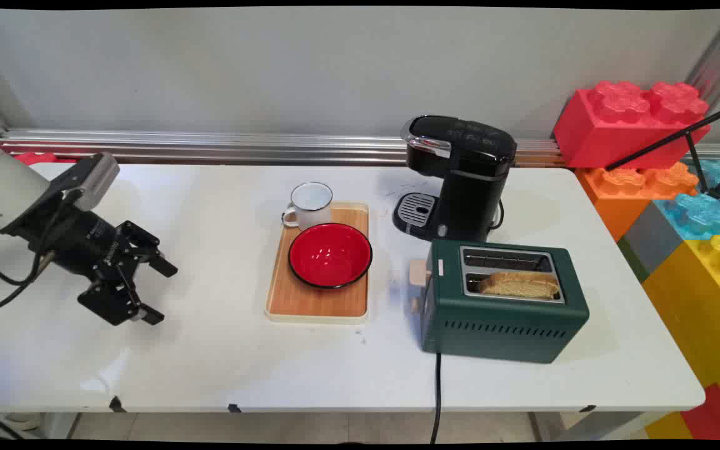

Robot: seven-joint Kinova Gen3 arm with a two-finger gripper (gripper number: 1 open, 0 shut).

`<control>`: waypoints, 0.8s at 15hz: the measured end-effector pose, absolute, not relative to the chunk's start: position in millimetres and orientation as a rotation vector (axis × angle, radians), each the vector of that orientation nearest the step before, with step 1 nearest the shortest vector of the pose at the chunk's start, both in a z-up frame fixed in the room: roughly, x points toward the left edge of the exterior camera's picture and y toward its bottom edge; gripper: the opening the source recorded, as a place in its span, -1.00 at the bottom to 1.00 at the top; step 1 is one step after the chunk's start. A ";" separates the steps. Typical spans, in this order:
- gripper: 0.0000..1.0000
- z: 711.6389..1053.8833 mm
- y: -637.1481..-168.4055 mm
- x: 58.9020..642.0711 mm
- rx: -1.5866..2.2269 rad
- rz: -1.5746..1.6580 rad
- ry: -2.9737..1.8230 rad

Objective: Press the toaster switch

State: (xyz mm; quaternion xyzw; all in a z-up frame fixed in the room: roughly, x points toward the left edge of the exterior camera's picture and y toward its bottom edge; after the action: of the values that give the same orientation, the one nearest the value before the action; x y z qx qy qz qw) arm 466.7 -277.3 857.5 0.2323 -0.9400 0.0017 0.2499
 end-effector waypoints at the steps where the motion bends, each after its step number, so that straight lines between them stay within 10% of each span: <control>1: 1.00 857.6 -279.1 465.3 0.632 0.011 -2.547; 12: 1.00 887.4 -342.2 393.9 0.518 0.141 -2.270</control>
State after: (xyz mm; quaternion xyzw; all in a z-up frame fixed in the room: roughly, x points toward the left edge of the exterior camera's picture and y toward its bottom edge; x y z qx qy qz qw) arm 393.9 -342.2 887.4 0.2041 -0.8947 0.0556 0.3934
